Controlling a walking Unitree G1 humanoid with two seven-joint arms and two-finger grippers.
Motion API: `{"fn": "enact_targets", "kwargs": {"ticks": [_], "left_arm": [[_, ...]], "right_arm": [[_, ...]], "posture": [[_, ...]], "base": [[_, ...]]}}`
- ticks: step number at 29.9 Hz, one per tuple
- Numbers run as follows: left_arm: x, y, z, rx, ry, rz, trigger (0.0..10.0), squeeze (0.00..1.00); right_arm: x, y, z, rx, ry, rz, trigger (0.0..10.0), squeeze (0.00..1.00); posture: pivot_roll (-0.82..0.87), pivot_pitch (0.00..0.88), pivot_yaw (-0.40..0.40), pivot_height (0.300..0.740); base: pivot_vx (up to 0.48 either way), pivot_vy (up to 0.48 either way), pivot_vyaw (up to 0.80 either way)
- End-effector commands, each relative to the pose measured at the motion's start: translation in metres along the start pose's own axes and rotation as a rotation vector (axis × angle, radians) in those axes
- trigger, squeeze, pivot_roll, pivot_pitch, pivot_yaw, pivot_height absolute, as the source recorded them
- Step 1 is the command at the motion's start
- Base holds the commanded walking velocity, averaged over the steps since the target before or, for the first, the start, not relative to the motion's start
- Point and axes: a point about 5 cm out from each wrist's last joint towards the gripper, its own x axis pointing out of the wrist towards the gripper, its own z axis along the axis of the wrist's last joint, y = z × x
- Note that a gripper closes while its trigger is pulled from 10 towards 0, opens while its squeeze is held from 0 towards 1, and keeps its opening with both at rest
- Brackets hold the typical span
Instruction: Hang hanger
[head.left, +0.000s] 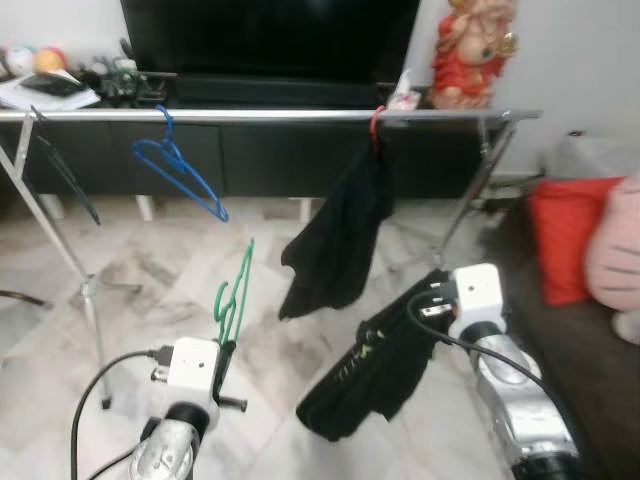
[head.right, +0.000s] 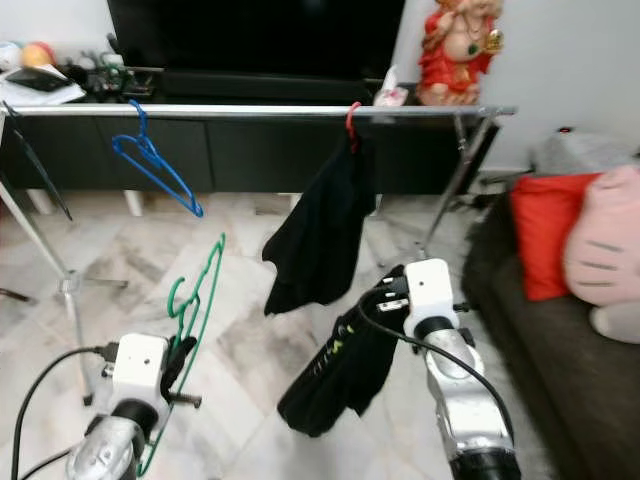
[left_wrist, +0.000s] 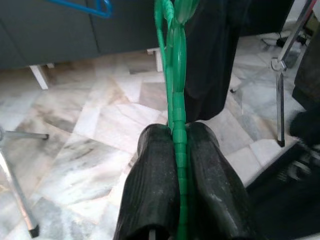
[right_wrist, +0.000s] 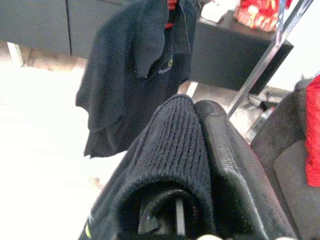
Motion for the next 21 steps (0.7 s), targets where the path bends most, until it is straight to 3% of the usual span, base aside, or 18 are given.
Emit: {"fn": "enact_targets", "kwargs": {"ticks": [1,15,21], "left_arm": [[0.002,-0.006,0.007,-0.004,-0.016,-0.037,10.0,0.0],[0.005,-0.024,0.022,0.018,0.019,-0.29,10.0,0.0],[0.003,-0.032,0.019,0.078,0.097,-0.487,10.0,0.0]], "right_arm": [[0.004,-0.001,0.015,-0.013,-0.048,-0.01,10.0,0.0],[0.011,0.007,0.017,-0.014,-0.005,0.003,10.0,0.0],[0.016,0.015,0.016,-0.045,0.026,0.028,10.0,0.0]], "posture": [[0.06,0.0,-0.095,0.716],[0.06,0.0,-0.086,0.716],[0.06,0.0,-0.081,0.716]], "base": [[0.0,0.0,0.0],[0.0,0.0,0.0],[0.0,0.0,-0.77]]}}
